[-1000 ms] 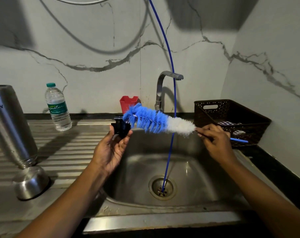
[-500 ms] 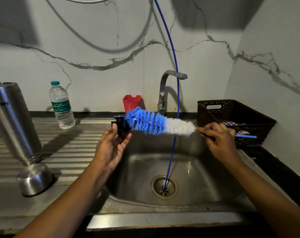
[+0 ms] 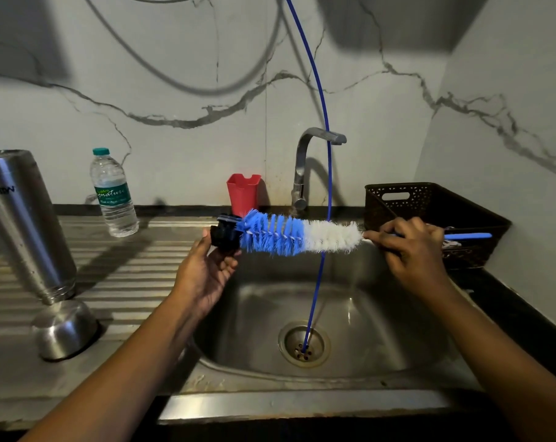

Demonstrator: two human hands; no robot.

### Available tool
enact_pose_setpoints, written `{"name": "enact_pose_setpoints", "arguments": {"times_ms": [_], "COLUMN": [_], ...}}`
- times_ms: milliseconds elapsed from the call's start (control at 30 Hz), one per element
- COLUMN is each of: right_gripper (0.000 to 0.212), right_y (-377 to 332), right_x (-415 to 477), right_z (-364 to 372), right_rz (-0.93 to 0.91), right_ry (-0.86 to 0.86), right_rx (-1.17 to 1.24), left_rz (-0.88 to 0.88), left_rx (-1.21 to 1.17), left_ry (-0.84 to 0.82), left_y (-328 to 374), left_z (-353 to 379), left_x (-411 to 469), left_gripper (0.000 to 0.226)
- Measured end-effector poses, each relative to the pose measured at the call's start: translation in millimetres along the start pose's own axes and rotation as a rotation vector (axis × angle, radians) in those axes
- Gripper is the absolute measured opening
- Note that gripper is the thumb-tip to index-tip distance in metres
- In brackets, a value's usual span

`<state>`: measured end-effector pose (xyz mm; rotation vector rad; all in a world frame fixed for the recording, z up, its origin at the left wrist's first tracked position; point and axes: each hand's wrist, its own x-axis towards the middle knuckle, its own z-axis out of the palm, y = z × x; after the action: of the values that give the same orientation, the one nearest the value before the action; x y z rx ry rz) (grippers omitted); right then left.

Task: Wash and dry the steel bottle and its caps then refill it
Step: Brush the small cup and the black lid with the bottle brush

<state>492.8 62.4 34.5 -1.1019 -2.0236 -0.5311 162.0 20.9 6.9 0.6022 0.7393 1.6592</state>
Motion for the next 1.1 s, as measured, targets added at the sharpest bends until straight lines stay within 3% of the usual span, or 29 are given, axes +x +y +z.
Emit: {"name": "enact_pose_setpoints", "arguments": {"times_ms": [100,233,267,400,567,700,867,1100], "right_gripper": [0.041,0.042,0.042,0.042,0.041,0.041,0.040,0.041], "right_y": [-3.3,-3.5,-3.5,-4.8,-4.0,-7.7,-9.1,-5.8], "right_x": [1.0,1.7,1.6,1.4,1.3,1.4,1.7,0.3], "right_z": [-0.2,-3.2,-4.2,-5.9,-6.2,-5.9,-6.7,-5.9], "right_rz": [0.002,-0.003,-0.006,-0.019,-0.027,-0.045,-0.055,-0.047], "right_ry": [-0.014,-0.014,-0.015,-0.016,-0.024,0.000,0.023,0.007], "right_rx": [-0.018,-0.022,-0.020,-0.027,-0.067,-0.060,-0.026,-0.032], "left_rz": [0.045,0.091,0.083,0.037,0.080,0.109,0.015,0.037], "left_rx": [0.034,0.108,0.090,0.014,0.031,0.065,0.016,0.023], "left_ry": [0.001,-0.037,-0.028,-0.019,0.013,-0.003,-0.006,0.029], "left_y": [1.0,0.0,1.7,5.8,3.6,5.4,7.9,6.0], "left_z": [0.4,4.7,6.3,7.8,8.0,9.3,5.9,7.8], "left_x": [-0.1,-2.5,-4.3,-8.0,-8.2,-10.9,-9.9,-10.6], "left_gripper": [0.053,0.008,0.005,0.042,0.003,0.009,0.026,0.009]}}
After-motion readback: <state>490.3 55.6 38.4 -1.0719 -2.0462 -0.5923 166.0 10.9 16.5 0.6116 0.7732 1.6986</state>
